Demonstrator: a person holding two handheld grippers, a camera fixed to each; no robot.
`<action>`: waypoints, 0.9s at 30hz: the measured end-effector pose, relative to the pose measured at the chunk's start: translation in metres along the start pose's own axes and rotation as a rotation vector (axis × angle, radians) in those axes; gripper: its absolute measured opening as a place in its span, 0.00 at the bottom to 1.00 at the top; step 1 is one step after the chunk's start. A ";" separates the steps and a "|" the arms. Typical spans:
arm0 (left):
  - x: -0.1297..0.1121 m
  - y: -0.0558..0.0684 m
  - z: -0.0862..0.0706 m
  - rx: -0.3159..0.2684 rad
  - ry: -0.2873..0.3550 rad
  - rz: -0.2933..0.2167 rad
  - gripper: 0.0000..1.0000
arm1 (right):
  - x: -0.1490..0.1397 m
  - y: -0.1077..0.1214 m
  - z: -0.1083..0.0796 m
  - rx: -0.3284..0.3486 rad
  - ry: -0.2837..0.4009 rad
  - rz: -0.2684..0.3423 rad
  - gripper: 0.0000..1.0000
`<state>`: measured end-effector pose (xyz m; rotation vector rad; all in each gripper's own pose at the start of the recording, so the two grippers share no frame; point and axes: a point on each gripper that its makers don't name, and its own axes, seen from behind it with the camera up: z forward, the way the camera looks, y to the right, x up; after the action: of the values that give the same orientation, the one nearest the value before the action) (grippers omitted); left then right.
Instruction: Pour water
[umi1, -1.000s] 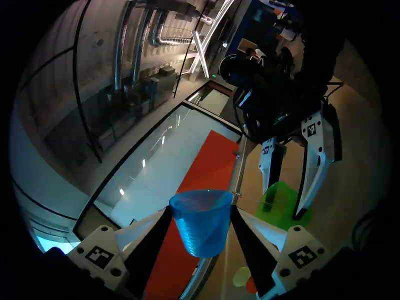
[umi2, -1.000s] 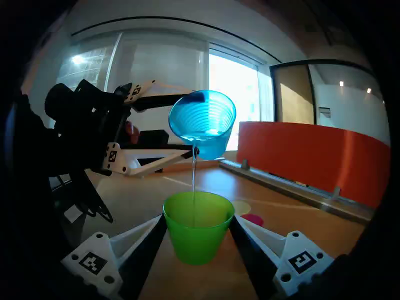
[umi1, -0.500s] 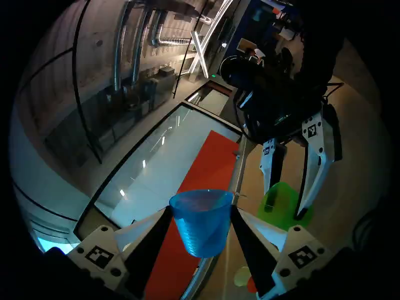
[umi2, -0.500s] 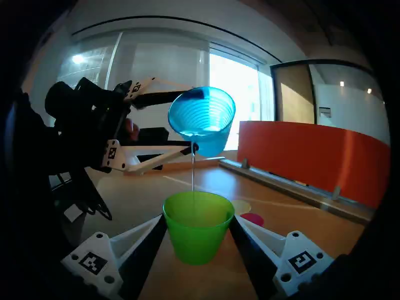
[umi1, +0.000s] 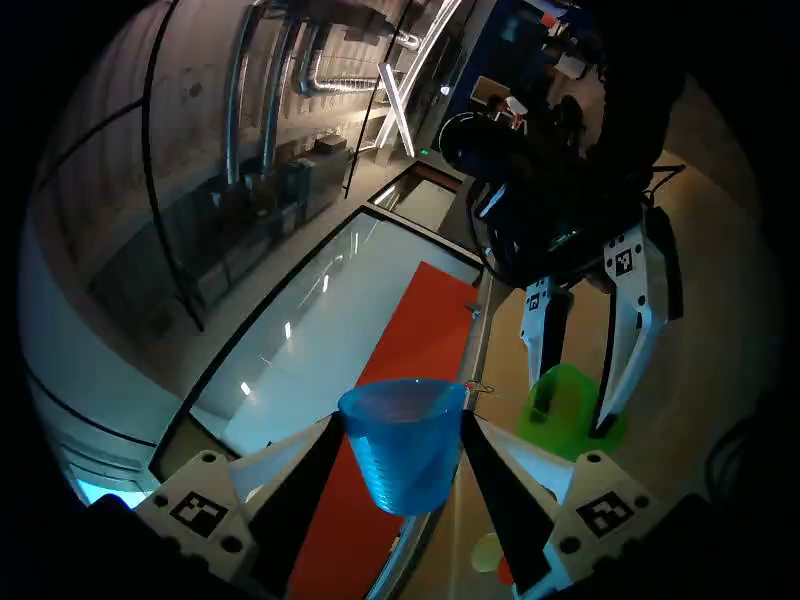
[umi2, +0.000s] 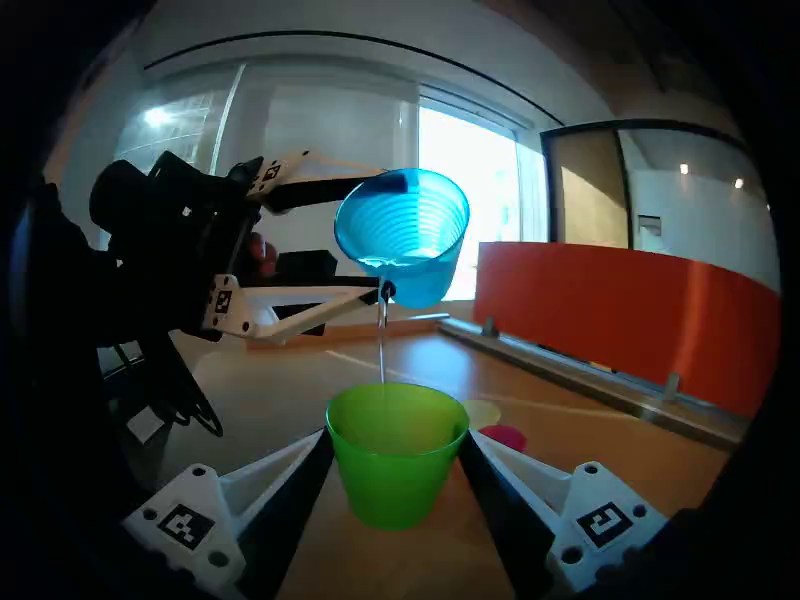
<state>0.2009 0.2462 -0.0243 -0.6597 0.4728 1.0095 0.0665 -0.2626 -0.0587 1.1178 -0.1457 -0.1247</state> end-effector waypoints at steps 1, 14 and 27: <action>0.000 0.000 0.000 0.000 0.000 0.001 0.85 | 0.000 0.000 0.000 0.000 0.000 0.000 0.90; 0.002 0.000 0.002 -0.003 0.001 0.014 0.84 | -0.001 0.000 0.000 -0.001 0.002 -0.001 0.90; 0.004 0.000 0.002 -0.006 0.005 0.031 0.85 | -0.001 0.000 0.000 0.001 0.001 -0.004 0.90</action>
<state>0.2025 0.2499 -0.0258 -0.6625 0.4860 1.0391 0.0653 -0.2624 -0.0593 1.1188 -0.1424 -0.1270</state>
